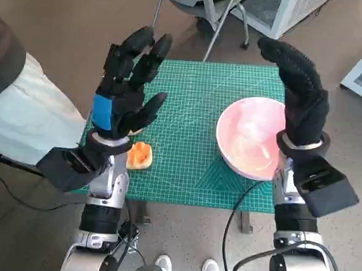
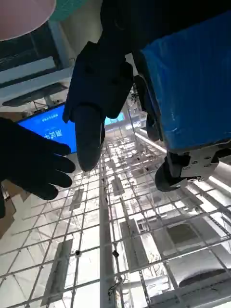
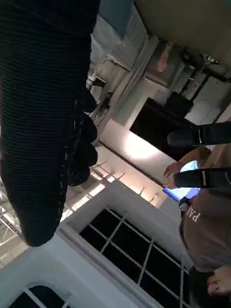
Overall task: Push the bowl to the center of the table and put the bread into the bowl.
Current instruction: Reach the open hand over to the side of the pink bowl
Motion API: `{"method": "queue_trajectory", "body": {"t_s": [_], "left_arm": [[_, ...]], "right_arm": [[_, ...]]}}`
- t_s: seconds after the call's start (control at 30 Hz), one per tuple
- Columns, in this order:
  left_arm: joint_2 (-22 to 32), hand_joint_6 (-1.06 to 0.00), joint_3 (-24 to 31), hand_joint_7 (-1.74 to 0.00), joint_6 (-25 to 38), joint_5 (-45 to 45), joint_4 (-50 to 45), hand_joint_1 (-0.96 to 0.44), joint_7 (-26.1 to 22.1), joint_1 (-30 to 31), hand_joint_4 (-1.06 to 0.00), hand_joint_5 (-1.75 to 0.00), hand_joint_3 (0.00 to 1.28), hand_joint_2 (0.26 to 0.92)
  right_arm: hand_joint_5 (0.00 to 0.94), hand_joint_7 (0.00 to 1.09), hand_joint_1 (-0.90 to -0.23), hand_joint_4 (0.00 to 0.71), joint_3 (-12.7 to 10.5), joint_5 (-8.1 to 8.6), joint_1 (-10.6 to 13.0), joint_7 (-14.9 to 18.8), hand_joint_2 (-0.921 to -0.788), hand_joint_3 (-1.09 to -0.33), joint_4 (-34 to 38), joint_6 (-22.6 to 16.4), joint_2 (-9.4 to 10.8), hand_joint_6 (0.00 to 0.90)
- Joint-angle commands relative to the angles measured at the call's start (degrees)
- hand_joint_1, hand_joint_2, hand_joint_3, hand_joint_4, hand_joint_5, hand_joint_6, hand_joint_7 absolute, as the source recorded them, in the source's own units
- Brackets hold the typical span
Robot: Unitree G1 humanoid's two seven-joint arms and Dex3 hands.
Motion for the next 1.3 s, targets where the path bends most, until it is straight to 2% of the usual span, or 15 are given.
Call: {"method": "queue_trajectory", "body": {"t_s": [0.03, 0.6, 0.7, 0.8, 0.87, 0.97, 1.1, 1.3], "left_arm": [[0.18, -0.17, 0.14, -0.59, -0.3, 0.29, 0.38, -0.33, -0.3, -1.33, -0.41, 0.0, 0.29, 0.921], [-0.04, -0.16, -0.01, -0.61, -0.21, 0.28, -0.11, -0.33, -0.52, -1.54, -0.4, 0.0, 0.29, 0.921], [-0.11, -0.16, -0.04, -0.61, -0.05, 0.02, -0.35, -0.33, -0.69, -1.22, -0.4, 0.0, 0.29, 0.921], [-0.01, -0.16, 0.02, -0.61, -0.04, 0.04, -0.75, -0.33, -0.68, -0.63, -0.4, 0.0, 0.29, 0.921], [-0.05, -0.16, -0.03, -0.61, -0.15, 0.23, -0.98, -0.33, -0.53, -0.33, -0.4, 0.0, 0.29, 0.921], [0.08, -0.16, 0.18, -0.61, -0.03, 0.05, -1.01, -0.33, -0.54, 0.14, -0.4, 0.0, 0.29, 0.921], [0.13, -0.17, 0.45, -0.59, -0.04, -0.1, -1.18, -0.32, -0.51, 0.84, -0.4, 0.0, 0.29, 0.921], [0.09, -0.19, 0.75, -0.53, -0.38, 0.09, -1.28, -0.33, -0.3, 1.7, -0.4, 0.0, 0.28, 0.921]], "right_arm": [[0.001, 0.78, -0.526, 0.355, -0.4, 0.7, 1.0, 0.08, -0.921, -0.755, 0.14, 0.88, 0.0, 0.033], [0.0, 0.78, -0.534, 0.354, -0.53, 0.42, 2.0, -0.03, -0.921, -0.751, -1.38, 1.33, -0.11, 0.046], [0.0, 0.77, -0.536, 0.345, -1.23, -0.63, 2.52, -0.73, -0.921, -0.74, -0.92, 0.17, -1.06, 0.04], [0.003, 0.77, -0.544, 0.341, -3.61, -1.88, 2.67, -2.2, -0.921, -0.74, 2.56, -2.16, -3.66, 0.035], [0.004, 0.77, -0.539, 0.341, -4.66, -2.07, 2.57, -2.77, -0.921, -0.741, 4.46, -3.29, -4.68, 0.033], [0.004, 0.79, -0.529, 0.338, -7.69, -5.99, 3.0, -8.42, -0.921, -0.756, 8.7, -5.3, -7.24, 0.018], [0.001, 0.81, -0.516, 0.326, -10.11, -10.71, 4.34, -15.81, -0.921, -0.783, 12.6, -6.05, -9.63, 0.003], [0.0, 0.8, -0.52, 0.304, -11.58, -13.29, 7.09, -22.76, -0.921, -0.799, 19.7, -5.77, -12.79, -0.001]]}}
